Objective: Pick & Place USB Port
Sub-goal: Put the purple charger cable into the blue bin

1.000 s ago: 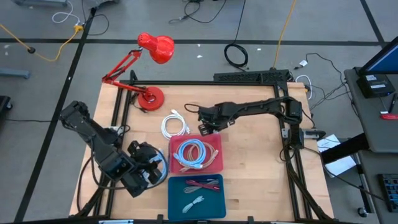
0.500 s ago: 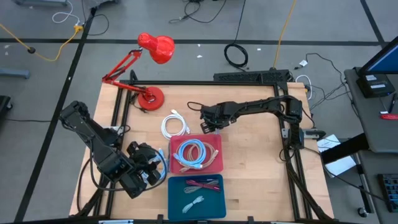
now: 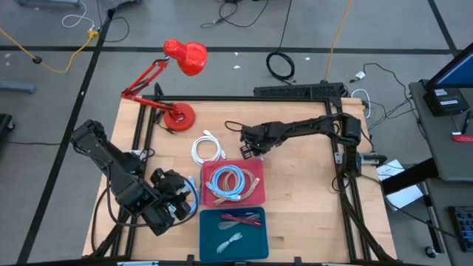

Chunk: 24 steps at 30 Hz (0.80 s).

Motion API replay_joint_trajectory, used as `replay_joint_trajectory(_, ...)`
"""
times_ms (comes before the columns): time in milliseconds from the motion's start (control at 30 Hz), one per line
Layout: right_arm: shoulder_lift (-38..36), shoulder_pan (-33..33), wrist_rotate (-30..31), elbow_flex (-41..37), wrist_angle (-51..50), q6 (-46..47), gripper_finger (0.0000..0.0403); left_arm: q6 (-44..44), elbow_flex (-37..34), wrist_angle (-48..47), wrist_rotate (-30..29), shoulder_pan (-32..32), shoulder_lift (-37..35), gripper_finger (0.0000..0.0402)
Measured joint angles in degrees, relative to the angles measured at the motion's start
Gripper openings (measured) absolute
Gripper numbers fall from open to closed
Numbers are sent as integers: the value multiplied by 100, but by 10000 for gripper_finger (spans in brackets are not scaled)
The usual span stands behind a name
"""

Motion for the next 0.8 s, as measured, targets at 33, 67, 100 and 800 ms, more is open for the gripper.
replay_joint_trajectory(33, -17, 2, -12, 2, 116, -30, 18, 0, 0, 0, 0, 0, 0, 152)
replay_joint_trajectory(67, -35, 9, -21, 2, 171, -36, 19, 0, 0, 0, 2, 0, 0, 152)
replay_joint_trajectory(100, -59, 11, -40, -2, 181, -42, 20, -4, 0, 0, 2, 0, 0, 152)
replay_joint_trajectory(800, -2134, 1220, -1109, 4, 1115, -1843, 13, -114, 0, -17, 146, 179, 0, 152)
